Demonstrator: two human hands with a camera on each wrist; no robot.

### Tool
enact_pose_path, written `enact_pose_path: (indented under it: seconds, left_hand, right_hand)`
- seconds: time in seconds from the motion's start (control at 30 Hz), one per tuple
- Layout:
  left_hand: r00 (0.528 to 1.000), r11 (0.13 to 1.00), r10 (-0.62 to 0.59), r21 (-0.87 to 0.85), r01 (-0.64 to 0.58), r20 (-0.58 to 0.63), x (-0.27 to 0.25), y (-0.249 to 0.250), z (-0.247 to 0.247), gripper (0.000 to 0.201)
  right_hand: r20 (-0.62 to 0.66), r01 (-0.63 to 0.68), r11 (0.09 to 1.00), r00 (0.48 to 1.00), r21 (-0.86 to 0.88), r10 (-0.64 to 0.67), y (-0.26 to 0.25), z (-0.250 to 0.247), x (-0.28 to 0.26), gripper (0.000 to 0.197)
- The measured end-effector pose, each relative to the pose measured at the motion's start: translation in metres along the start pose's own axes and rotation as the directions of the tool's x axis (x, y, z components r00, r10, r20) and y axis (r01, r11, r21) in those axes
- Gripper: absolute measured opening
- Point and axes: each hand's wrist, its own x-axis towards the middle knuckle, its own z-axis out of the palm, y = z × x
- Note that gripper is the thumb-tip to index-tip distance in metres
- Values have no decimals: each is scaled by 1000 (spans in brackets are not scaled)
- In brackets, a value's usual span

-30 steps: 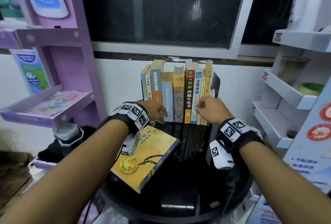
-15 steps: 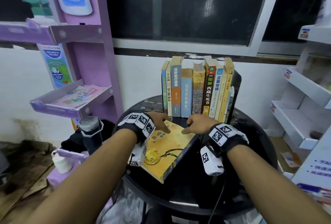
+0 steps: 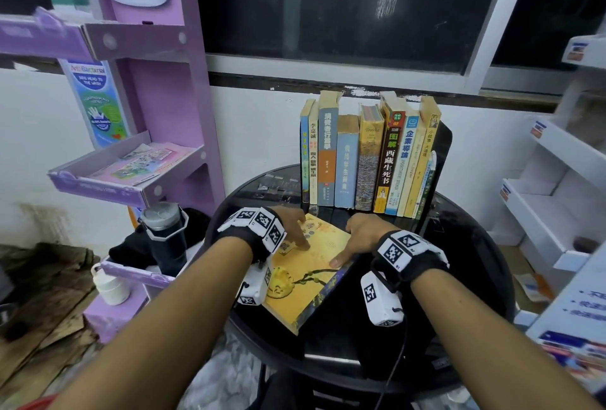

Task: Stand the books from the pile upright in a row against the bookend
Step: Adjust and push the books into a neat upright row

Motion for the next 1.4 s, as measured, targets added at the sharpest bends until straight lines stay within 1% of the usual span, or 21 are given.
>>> enact_pose_path:
  seconds: [0.1, 0.23, 0.43, 0.53, 0.63, 0.67, 0.73, 0.77, 0.8, 0.83, 0.9, 0.97, 1.03, 1.1, 1.17, 1.2, 1.27, 1.3, 1.37, 1.4]
  left_hand:
    - [1000, 1000, 1, 7, -1, 0, 3, -1, 1, 78]
    - [1000, 1000, -3, -23, 3, 3, 5, -2, -1, 85]
    - [1000, 985, -6, -175, 7, 9, 3, -12, -6, 94]
    - [999, 953, -12, -302, 21, 30, 1, -16, -12, 91]
    - [1000, 917, 6, -400, 4, 25, 0, -19, -17, 89]
    - [1000, 904, 19, -428, -9, 20, 0, -19, -19, 83]
    - [999, 868, 43, -495, -36, 3, -2, -17, -23, 62]
    - [998, 847, 54, -530, -50, -7, -3, -14, -25, 55]
    - [997, 830, 69, -553, -68, -19, -4, -12, -27, 57]
    - [996, 823, 83, -561, -91, -40, -4, -11, -28, 63]
    - [988, 808, 105, -570, -151, -112, -2, -8, -29, 72]
    - [978, 762, 124, -615, -203, -168, -2, -3, -31, 68]
    - [965, 685, 148, -682, -258, -217, -2, 5, -33, 56]
    - [955, 619, 169, -727, -296, -245, -2, 13, -36, 49]
    - [942, 558, 215, -759, -336, -260, -3, 22, -39, 42]
    - [934, 529, 235, -771, -355, -269, -3, 26, -40, 41]
    - [925, 475, 247, -796, -375, -289, -3, 35, -43, 50]
    - [921, 450, 253, -807, -382, -295, -2, 40, -43, 60]
    - [917, 419, 272, -822, -385, -290, 2, 50, -44, 85]
    - [913, 401, 285, -828, -391, -293, 5, 56, -45, 86]
  right_hand:
    - [-17, -8, 995, 1000, 95, 10, 5, 1, 0, 72]
    - [0, -3, 983, 1000, 184, 3, 6, -2, 1, 70]
    - [-23, 17, 956, 1000, 294, -11, 2, -8, -8, 64]
    - [-64, 39, 935, 998, 352, -18, -1, -11, -13, 66]
    - [-100, 71, 894, 995, 441, -30, -1, -16, -18, 64]
    - [-111, 85, 884, 993, 459, -38, -1, -18, -20, 65]
    - [-142, 115, 871, 988, 477, -53, 1, -25, -25, 66]
    - [-166, 135, 866, 984, 481, -61, 2, -29, -27, 66]
    - [-193, 160, 860, 978, 484, -73, 3, -33, -31, 66]
    - [-218, 180, 852, 973, 491, -80, 4, -37, -35, 65]
    - [-260, 214, 829, 962, 516, -87, 7, -46, -42, 63]
    - [-296, 245, 800, 951, 547, -88, 10, -55, -49, 61]
    - [-333, 276, 777, 939, 565, -91, 13, -64, -55, 56]
    - [-368, 301, 756, 926, 581, -85, 18, -71, -59, 49]
    - [-391, 319, 716, 918, 621, -70, 25, -77, -63, 41]
    - [-395, 328, 692, 916, 644, -67, 30, -79, -65, 37]
    - [-397, 351, 647, 914, 677, -81, 39, -85, -70, 28]
    - [-395, 364, 626, 914, 689, -96, 44, -88, -73, 26]
    - [-373, 380, 590, 917, 712, -141, 55, -93, -80, 29]
    - [-354, 383, 576, 920, 722, -168, 60, -95, -83, 34]
